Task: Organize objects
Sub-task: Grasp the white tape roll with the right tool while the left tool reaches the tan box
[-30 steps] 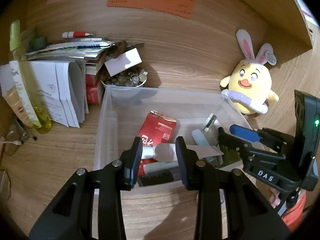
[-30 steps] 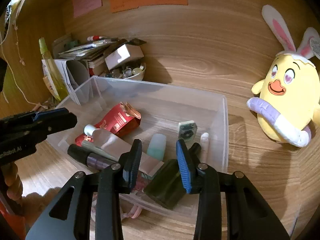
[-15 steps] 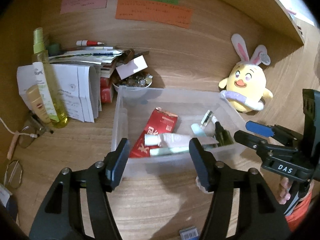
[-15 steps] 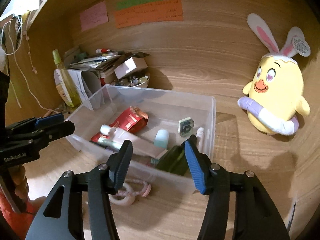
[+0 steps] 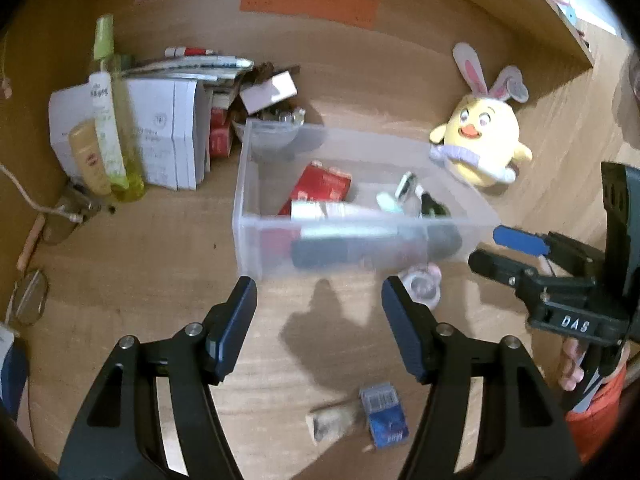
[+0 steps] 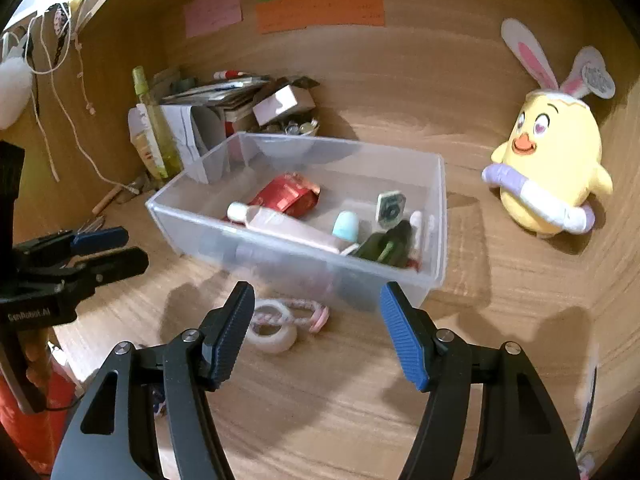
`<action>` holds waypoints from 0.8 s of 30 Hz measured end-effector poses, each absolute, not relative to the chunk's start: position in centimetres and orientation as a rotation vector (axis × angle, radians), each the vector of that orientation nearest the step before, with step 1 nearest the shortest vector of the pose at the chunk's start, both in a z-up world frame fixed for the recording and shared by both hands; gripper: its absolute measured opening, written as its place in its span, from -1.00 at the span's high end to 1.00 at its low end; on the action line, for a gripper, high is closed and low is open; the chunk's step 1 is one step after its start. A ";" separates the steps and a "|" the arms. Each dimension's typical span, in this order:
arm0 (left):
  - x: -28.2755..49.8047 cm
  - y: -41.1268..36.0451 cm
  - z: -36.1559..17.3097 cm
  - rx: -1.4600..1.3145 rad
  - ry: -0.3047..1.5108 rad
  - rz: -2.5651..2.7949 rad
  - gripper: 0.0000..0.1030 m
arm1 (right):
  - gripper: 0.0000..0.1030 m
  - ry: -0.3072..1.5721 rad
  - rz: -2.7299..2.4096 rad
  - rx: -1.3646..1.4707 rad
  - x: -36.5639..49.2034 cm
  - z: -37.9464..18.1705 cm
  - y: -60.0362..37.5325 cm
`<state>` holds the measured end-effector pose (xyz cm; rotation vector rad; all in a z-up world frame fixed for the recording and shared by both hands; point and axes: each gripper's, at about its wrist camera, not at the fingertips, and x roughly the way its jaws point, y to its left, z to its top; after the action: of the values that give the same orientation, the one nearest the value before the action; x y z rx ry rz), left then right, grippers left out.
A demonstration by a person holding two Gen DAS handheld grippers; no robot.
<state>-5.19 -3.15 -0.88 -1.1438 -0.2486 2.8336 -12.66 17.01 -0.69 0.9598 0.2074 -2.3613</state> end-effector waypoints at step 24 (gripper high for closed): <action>0.2 -1.9 -6.1 -1.327 -0.261 2.734 -0.25 | -0.10 0.267 -2.244 1.098 -12.3 -5.7 12.8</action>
<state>0.19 -1.87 -6.06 -1.3269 -0.2613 2.7339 -12.27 12.79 -5.73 1.0982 0.2667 -2.2438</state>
